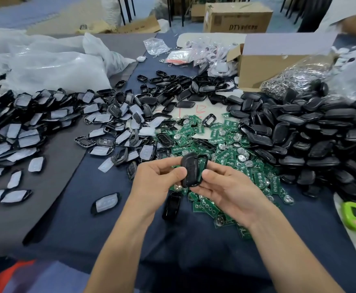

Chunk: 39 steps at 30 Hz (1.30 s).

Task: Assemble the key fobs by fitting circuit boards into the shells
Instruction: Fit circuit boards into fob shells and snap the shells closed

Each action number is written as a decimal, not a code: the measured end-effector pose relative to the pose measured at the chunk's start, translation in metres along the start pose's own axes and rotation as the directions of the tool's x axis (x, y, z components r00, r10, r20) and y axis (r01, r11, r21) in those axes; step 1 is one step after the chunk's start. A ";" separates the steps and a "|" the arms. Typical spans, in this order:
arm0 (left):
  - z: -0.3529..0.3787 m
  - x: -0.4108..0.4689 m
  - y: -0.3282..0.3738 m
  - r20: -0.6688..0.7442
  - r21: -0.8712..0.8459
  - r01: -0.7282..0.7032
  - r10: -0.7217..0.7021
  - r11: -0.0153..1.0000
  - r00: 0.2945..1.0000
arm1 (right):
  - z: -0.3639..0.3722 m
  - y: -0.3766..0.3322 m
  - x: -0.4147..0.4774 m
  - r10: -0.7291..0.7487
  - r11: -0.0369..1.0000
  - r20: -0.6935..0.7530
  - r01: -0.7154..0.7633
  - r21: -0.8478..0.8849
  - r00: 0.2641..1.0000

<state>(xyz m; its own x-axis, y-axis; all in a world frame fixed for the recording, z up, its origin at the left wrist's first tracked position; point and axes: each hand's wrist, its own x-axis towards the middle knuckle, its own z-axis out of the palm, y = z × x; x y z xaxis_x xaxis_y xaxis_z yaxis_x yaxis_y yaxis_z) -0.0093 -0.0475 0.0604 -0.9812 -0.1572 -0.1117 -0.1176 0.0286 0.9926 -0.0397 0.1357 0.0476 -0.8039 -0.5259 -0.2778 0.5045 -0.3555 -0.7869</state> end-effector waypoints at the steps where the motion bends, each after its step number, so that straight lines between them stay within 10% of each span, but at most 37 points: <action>1: 0.000 0.001 0.000 -0.013 0.023 -0.002 0.002 1.000 1.000 | -0.001 0.000 0.000 -0.004 1.000 -0.007 0.004 -0.005 1.000; 8: 0.003 0.003 0.005 -0.050 0.114 -0.006 0.012 0.994 0.999 | 0.003 0.004 0.015 -0.119 0.961 -0.292 0.035 -0.275 0.949; 16: 0.002 0.014 0.000 0.017 0.230 0.019 -0.024 0.973 1.000 | -0.001 -0.007 0.021 -0.450 0.397 -0.392 -0.214 -0.892 0.802; 21: 0.005 0.018 -0.003 0.124 0.351 0.026 -0.074 0.936 0.990 | 0.005 -0.011 0.004 -0.506 0.384 -0.128 0.089 -0.919 0.853; 26: 0.006 0.020 -0.001 0.155 0.399 -0.015 -0.051 0.917 0.987 | 0.001 -0.007 0.005 -0.356 0.432 -0.136 0.034 -0.901 0.925; 33: 0.024 0.013 -0.005 -0.022 -0.183 0.188 -0.195 0.965 0.981 | -0.002 -0.004 0.001 -0.359 0.827 -0.343 0.125 -0.549 0.868; 39: 0.031 0.021 0.000 -0.170 -0.066 0.201 -0.210 0.977 0.963 | 0.003 0.007 -0.006 -0.562 0.456 -0.268 0.023 -0.890 0.782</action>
<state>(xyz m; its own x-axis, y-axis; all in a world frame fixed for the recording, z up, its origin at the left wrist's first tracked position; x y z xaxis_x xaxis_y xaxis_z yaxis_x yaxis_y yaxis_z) -0.0349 -0.0202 0.0568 -0.8939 -0.3255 -0.3080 -0.3026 -0.0686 0.9506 -0.0302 0.1340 0.0455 -0.9970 -0.0043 0.0771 -0.0684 0.5131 -0.8556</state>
